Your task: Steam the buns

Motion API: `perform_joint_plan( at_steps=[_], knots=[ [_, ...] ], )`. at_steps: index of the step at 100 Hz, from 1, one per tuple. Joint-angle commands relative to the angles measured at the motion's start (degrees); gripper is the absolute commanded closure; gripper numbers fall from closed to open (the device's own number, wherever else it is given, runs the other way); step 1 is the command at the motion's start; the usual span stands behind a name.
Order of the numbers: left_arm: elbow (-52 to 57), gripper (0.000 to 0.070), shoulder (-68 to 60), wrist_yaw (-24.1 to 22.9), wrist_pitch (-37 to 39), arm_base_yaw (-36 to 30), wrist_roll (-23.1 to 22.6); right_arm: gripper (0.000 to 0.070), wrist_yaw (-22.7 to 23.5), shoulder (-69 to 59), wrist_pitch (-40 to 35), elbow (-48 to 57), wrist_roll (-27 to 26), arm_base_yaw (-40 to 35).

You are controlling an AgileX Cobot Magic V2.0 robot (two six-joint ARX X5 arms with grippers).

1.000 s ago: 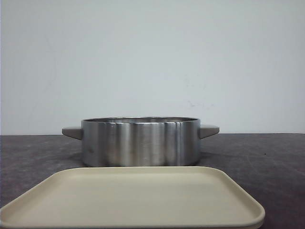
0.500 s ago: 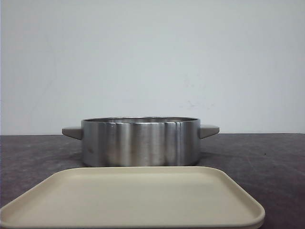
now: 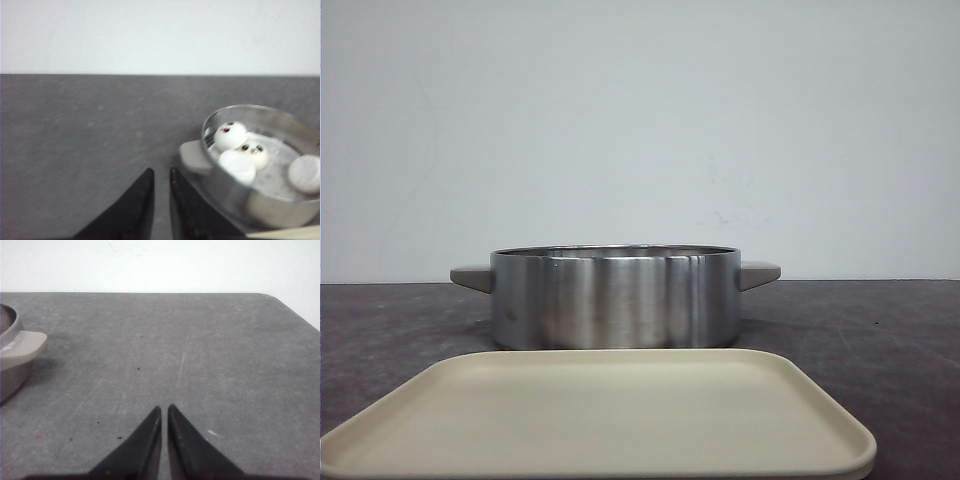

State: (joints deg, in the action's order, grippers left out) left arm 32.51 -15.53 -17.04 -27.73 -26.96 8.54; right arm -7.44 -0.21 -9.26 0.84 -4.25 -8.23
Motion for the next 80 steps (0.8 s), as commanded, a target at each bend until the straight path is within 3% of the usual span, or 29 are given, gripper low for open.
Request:
perform_joint_plan(
  at_steps=[1, 12, 62, 80],
  knots=[
    [-4.6, 0.0685, 2.3, 5.0, 6.8, 2.2, -0.3, 0.0685, 0.0, 0.0, 0.2, -0.1, 0.6, -0.1],
    [-12.6, 0.0685, 6.3, 8.7, 13.8, 6.4, -1.0, 0.0685, -0.1, 0.0, 0.2, -0.1, 0.6, -0.1],
    [-28.7, 0.0685, 11.3, 8.8, 21.4, 23.8, -1.2, 0.0685, 0.0, 0.0, 0.2, -0.1, 0.6, -0.1],
    [-31.7, 0.0685, 13.9, 14.1, 21.3, 26.3, -2.2, 0.0685, -0.1, 0.0, 0.2, -0.1, 0.6, -0.1]
  ],
)
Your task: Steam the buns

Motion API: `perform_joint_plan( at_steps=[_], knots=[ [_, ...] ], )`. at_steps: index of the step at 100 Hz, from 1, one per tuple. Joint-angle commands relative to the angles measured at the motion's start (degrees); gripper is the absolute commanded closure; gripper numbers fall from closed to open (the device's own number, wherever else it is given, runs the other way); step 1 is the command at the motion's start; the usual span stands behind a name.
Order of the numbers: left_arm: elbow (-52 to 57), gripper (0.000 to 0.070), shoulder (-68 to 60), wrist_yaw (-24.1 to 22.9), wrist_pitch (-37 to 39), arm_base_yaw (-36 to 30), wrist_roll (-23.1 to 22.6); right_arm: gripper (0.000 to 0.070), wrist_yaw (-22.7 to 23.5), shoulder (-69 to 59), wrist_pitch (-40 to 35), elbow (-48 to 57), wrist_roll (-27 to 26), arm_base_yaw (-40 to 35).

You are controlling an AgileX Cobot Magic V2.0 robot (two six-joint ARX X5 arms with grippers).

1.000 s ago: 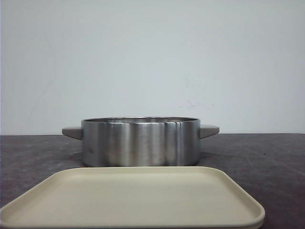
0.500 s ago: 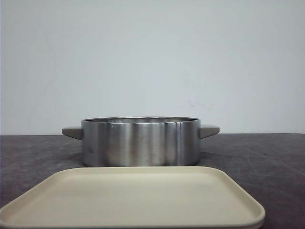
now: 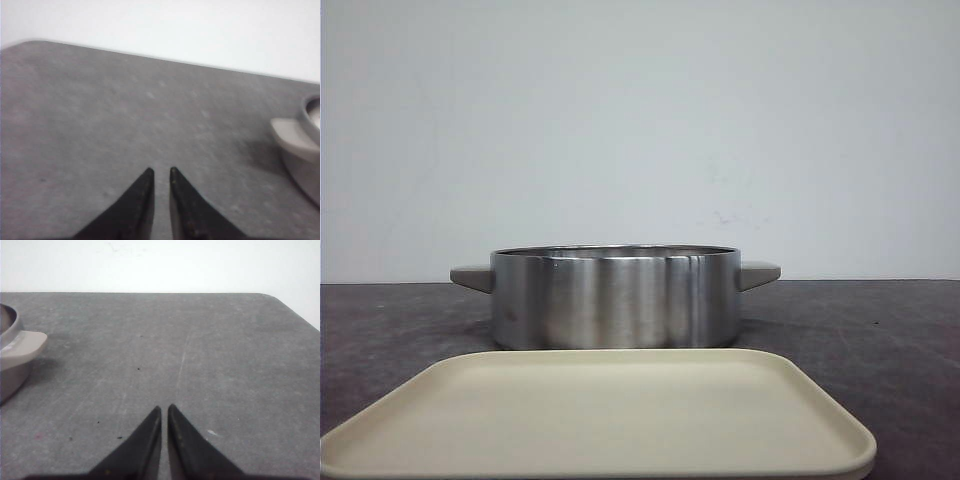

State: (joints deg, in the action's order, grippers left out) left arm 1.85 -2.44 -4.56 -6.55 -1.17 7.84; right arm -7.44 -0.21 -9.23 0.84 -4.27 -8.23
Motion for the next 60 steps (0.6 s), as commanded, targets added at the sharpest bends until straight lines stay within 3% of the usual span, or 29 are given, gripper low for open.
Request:
perform_joint_plan(
  at_steps=[1, 32, 41, 53, 60],
  knots=[
    [-1.1, 0.0685, 0.8, 1.8, -0.1, 0.6, -1.6, 0.0685, 0.0, 0.0, 0.2, -0.1, 0.6, -0.1],
    [-1.1, 0.0684, 2.3, 4.1, -4.6, 3.0, -6.0, 0.0685, -0.1, 0.0, 0.2, -0.1, 0.6, -0.1],
    [-1.1, 0.0684, 2.3, 4.2, -4.6, 3.7, -4.4, 0.0685, 0.0, 0.0, 0.2, -0.1, 0.6, -0.1],
    [-1.1, 0.0684, 2.3, 4.2, -4.2, 3.7, 1.3, 0.0685, 0.0, 0.0, 0.2, -0.1, 0.6, -0.1],
    [-1.1, 0.0684, 2.3, 4.2, -4.2, 3.7, 1.3, 0.0685, 0.0, 0.0, 0.2, -0.1, 0.6, -0.1]
  ],
)
